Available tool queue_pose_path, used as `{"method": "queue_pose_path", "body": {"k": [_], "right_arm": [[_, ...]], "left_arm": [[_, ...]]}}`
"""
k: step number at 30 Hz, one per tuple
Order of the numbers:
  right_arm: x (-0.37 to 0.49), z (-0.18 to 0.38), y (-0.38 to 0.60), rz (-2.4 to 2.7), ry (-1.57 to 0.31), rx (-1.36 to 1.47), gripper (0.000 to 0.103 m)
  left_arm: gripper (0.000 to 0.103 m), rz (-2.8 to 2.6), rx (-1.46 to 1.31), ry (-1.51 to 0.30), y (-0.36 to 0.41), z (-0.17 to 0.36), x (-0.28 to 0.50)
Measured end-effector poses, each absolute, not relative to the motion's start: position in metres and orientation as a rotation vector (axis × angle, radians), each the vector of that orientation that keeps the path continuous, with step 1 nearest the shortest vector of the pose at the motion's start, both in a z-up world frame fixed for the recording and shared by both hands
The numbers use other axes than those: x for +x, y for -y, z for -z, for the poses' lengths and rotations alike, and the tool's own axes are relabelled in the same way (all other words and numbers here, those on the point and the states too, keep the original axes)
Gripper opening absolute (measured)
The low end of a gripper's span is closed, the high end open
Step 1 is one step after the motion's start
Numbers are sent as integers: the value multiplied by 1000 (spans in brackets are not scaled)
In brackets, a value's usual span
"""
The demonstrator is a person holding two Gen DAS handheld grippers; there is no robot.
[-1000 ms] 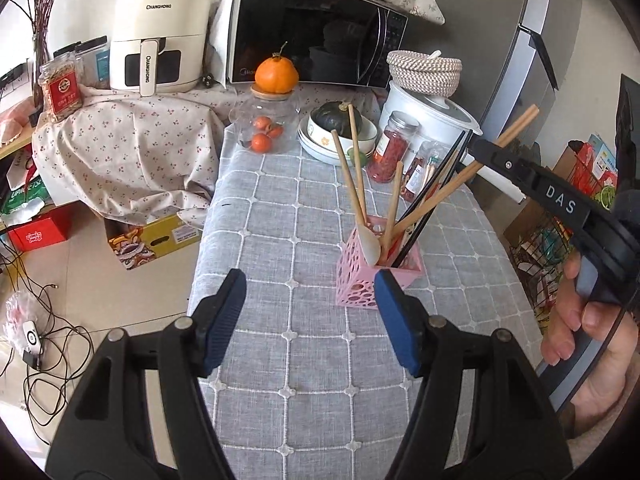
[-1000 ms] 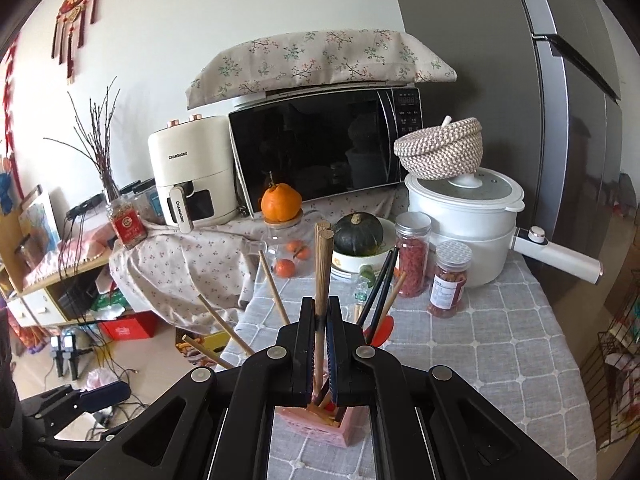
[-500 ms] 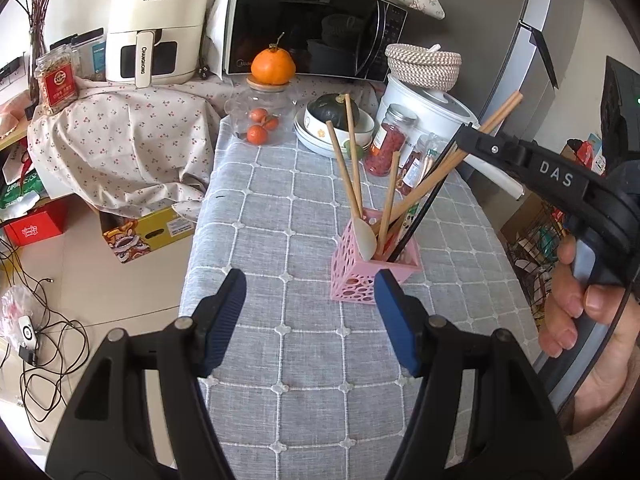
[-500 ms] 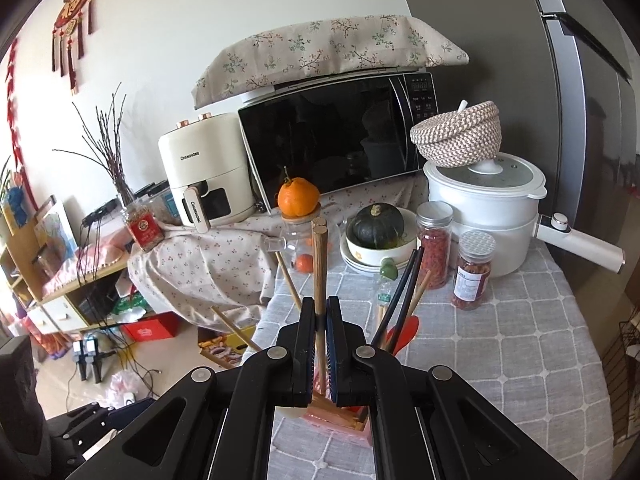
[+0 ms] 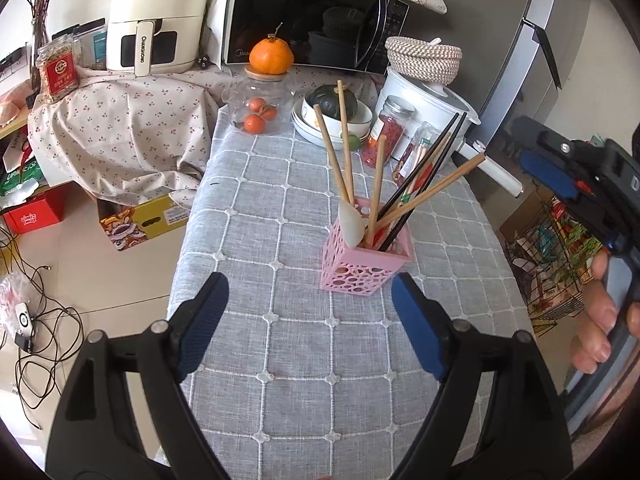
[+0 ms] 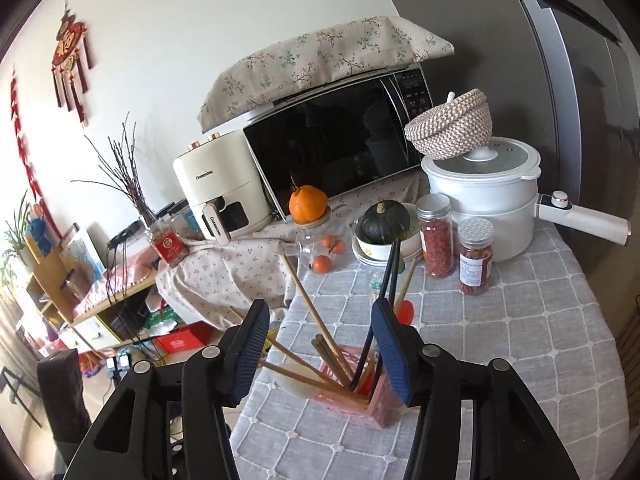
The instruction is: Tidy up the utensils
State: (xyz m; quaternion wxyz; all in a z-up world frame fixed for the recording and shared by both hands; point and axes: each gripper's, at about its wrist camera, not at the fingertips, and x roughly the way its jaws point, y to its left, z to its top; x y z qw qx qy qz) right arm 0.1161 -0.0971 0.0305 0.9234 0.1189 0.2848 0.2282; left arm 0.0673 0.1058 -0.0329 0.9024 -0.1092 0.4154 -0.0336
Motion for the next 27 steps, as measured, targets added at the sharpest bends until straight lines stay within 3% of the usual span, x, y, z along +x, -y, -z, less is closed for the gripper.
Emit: {"method": "queue_pose_path", "body": {"k": [6,8,12,27], "right_arm": [[74,-26,128,-358,-603,111,81],[61,-23,144,-317,-614,109,90],[43,-11,169,-254,-677,103,101],[29,16,200,-139,-792,86,102]], "left_arm": [[90,5,-197,-889,-84,36,53],[99,-15,-160,-866,-74,31,46],[100,-27,-132,-812,-60,20,33],[102,21,-59,-789,-17,19,26]]}}
